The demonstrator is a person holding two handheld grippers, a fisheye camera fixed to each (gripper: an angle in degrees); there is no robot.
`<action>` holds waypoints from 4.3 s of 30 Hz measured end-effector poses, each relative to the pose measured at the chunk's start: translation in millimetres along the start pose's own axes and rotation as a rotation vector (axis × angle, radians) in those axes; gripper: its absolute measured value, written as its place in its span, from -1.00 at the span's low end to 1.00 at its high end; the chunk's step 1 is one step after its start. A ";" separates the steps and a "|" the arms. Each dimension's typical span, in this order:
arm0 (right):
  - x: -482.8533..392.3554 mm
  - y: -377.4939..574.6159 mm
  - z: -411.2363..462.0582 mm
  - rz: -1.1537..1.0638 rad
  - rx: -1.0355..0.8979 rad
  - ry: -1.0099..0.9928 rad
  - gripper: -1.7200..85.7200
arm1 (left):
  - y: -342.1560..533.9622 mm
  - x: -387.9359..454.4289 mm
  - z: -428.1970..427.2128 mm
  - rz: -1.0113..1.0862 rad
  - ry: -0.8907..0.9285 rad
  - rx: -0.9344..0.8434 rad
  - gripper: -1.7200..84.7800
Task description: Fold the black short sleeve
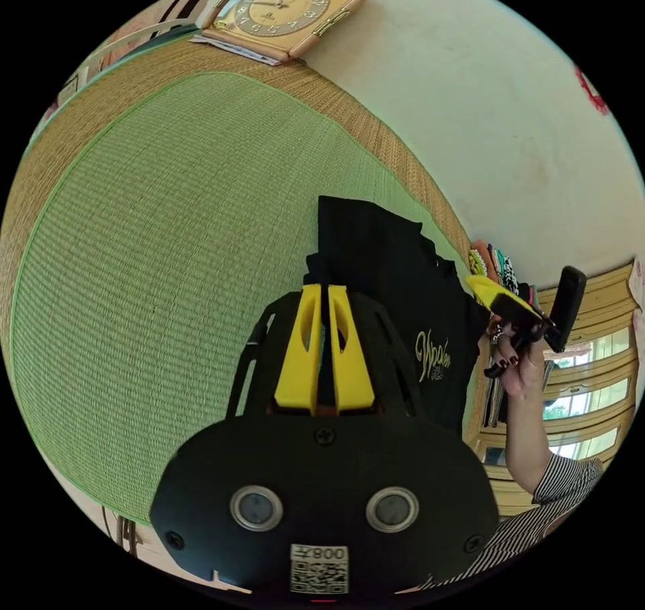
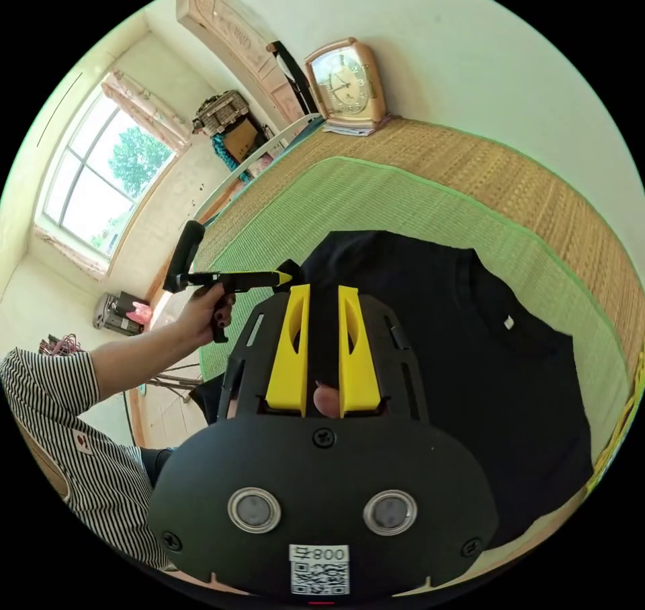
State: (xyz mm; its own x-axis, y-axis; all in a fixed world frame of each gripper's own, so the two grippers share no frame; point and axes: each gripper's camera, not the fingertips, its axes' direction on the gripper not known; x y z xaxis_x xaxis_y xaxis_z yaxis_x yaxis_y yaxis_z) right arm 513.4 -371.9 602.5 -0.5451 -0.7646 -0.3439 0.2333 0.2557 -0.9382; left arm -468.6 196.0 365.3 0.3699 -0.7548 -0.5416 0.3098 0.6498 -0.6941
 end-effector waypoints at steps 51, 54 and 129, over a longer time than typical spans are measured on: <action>-80.2 -218.4 177.0 -0.186 -0.281 0.313 -0.88 | 39.7 -38.2 -18.8 0.037 -0.125 0.173 -0.77; -63.4 -201.1 177.5 -0.132 -0.244 0.268 -0.88 | 33.0 -35.5 -3.6 0.055 -0.210 0.115 -0.85; 199.6 446.4 -187.6 0.785 0.535 0.303 -0.88 | -169.1 491.2 477.8 1.060 0.334 -0.249 -0.76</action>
State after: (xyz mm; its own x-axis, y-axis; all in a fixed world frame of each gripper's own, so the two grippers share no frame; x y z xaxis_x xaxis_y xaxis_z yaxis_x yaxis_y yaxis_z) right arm 357.6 -299.4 107.8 -0.2456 -0.2907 -0.9247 0.9074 0.2667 -0.3249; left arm 79.3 -242.2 443.2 0.0787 0.1536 -0.9850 -0.2164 0.9671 0.1335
